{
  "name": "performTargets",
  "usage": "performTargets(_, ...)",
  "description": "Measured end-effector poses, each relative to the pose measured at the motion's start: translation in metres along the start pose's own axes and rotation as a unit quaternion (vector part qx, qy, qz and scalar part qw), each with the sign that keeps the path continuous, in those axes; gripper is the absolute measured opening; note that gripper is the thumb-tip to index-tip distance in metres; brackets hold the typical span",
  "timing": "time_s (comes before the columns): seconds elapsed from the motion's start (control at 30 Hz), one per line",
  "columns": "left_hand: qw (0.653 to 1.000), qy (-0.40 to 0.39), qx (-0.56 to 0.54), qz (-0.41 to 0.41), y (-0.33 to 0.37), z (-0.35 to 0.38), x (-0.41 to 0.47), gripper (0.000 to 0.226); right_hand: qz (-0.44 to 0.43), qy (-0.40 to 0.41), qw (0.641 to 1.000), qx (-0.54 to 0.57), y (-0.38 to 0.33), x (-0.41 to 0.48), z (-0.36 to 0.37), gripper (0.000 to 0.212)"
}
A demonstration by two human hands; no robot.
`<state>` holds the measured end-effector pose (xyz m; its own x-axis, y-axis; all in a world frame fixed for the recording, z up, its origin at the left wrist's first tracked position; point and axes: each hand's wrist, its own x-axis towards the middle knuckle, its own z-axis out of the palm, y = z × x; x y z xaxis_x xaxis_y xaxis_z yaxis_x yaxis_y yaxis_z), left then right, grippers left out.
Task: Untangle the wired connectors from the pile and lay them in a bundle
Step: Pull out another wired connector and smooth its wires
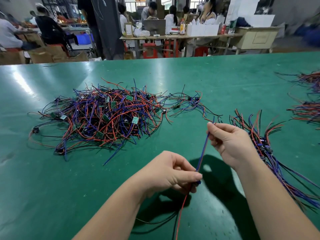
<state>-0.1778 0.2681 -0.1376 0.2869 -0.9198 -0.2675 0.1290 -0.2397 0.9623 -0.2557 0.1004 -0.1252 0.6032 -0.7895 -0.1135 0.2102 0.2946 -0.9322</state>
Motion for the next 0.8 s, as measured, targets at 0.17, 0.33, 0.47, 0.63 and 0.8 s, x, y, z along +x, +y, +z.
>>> performTargets(0.17, 0.998, -0.041, 0.042, -0.007, 0.002, -0.003, -0.002, 0.008, 0.011, 0.040, 0.999, 0.030, -0.002, 0.004, -0.005, 0.016)
performTargets(0.33, 0.997, -0.053, 0.041, -0.024, 0.004, -0.005, -0.005, 0.014, 0.024, 0.040, 0.999, 0.011, -0.001, 0.004, -0.006, 0.019)
performTargets(0.47, 0.991, -0.111, 0.068, -0.008, 0.000, -0.003, -0.008, 0.020, 0.026, 0.034, 0.999, -0.002, 0.000, 0.005, -0.005, 0.023)
performTargets(0.63, 0.987, -0.052, -0.084, 0.124, 0.011, -0.010, -0.009, 0.019, 0.051, 0.010, 0.998, 0.042, -0.005, 0.008, -0.010, 0.022)
performTargets(0.8, 0.912, 0.148, -0.313, 0.221, 0.017, -0.013, 0.001, 0.015, 0.103, -0.200, 0.967, -0.118, 0.014, -0.015, 0.009, 0.012)
